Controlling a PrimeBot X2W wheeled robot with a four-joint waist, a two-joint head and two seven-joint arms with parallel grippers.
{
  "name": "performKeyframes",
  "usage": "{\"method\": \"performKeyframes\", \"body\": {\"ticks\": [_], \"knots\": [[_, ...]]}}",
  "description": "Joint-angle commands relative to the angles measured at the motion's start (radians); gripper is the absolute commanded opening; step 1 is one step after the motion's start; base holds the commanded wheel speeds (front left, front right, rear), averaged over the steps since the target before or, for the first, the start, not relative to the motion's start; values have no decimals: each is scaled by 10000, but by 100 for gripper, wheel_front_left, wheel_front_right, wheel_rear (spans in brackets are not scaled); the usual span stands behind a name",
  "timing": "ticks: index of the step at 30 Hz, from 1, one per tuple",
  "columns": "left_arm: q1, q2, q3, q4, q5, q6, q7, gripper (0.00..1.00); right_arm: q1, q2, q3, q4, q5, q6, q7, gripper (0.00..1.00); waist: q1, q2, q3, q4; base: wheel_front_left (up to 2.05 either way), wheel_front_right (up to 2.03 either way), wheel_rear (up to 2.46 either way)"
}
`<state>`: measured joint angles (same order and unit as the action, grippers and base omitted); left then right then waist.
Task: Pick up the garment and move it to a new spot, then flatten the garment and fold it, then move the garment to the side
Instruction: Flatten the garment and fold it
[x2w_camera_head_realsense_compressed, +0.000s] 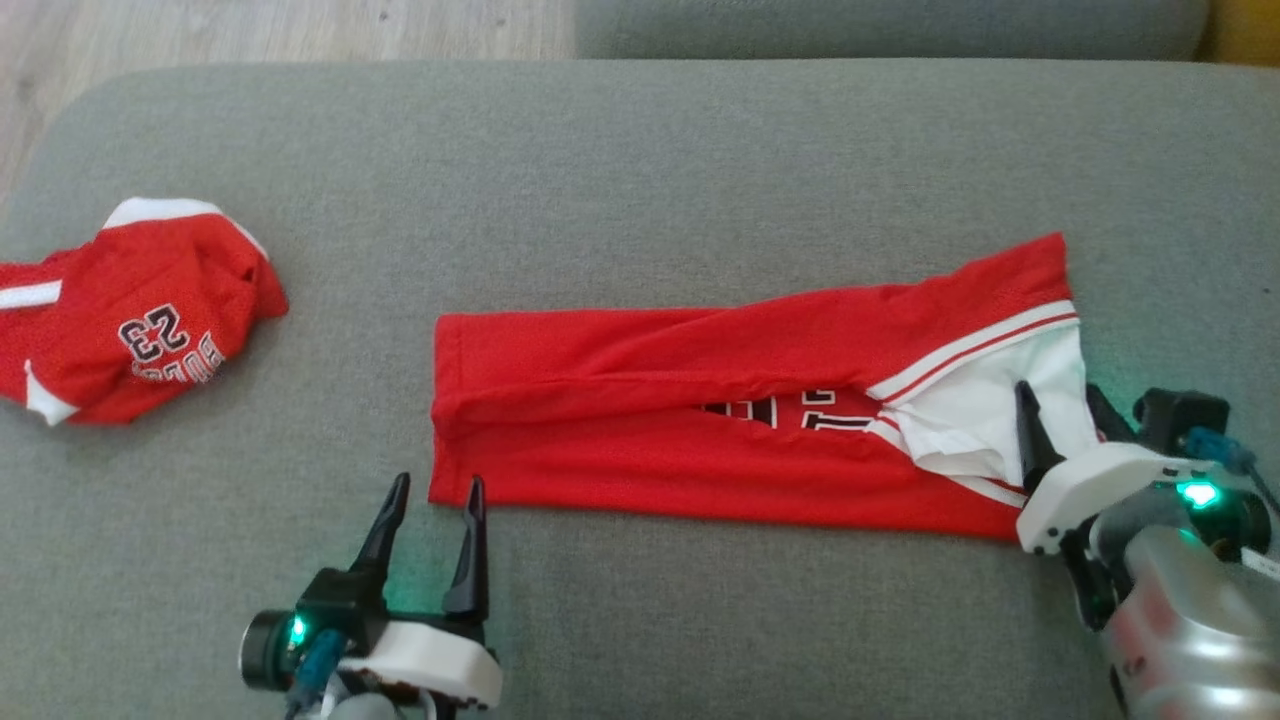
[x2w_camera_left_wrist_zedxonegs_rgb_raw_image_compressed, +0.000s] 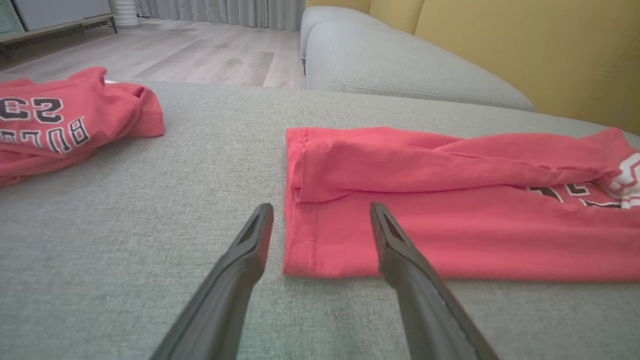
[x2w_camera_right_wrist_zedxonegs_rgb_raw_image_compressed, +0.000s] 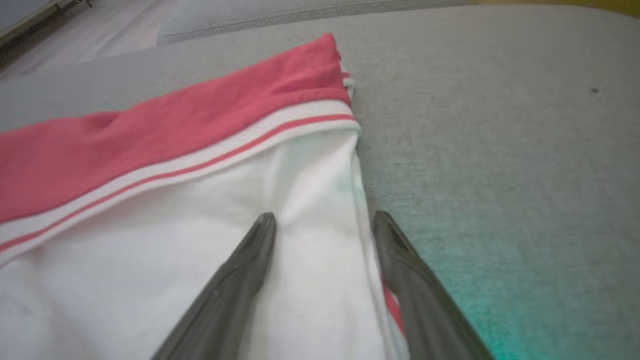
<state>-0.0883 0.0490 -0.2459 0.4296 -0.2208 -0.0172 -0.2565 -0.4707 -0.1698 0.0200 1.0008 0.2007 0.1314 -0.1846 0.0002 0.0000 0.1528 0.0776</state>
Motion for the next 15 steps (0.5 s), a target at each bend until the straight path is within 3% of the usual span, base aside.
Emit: {"method": "performKeyframes", "body": {"ticks": [1, 7, 8, 9, 10, 13, 15], "knots": [[-411, 14, 187, -204, -56, 89, -53, 100, -214, 17, 150, 130, 30, -7, 60, 100, -2, 0, 138, 124, 0, 0, 0], [-488, 13, 140, -172, -92, 169, -53, 100, -86, 256, 326, 937, 595, -7, 163, 100, -2, 0, 187, 209, 0, 0, 0], [-481, 13, 141, -157, -92, 167, -53, 100, -33, 334, 462, 980, 764, -7, 210, 94, -2, 0, 171, 208, 0, 0, 0], [-467, 13, 146, -142, -94, 165, -53, 100, 26, 403, 636, 995, 949, -7, 274, 29, -2, 0, 146, 200, 0, 0, 0], [-442, 13, 153, -125, -95, 165, -53, 100, 87, 472, 817, 967, 1172, -7, 329, 0, -2, 0, 109, 185, 0, 0, 0], [-349, 13, 180, -62, -91, 155, -53, 100, 223, 441, 1216, 843, 1763, -7, 363, 0, -2, 0, -16, 111, 0, 0, 0], [-258, 13, 179, 3, -71, 109, -53, 100, 240, 76, 1326, 789, 2073, -7, -5, 0, -2, 0, -213, 41, 0, 0, 0]]}}
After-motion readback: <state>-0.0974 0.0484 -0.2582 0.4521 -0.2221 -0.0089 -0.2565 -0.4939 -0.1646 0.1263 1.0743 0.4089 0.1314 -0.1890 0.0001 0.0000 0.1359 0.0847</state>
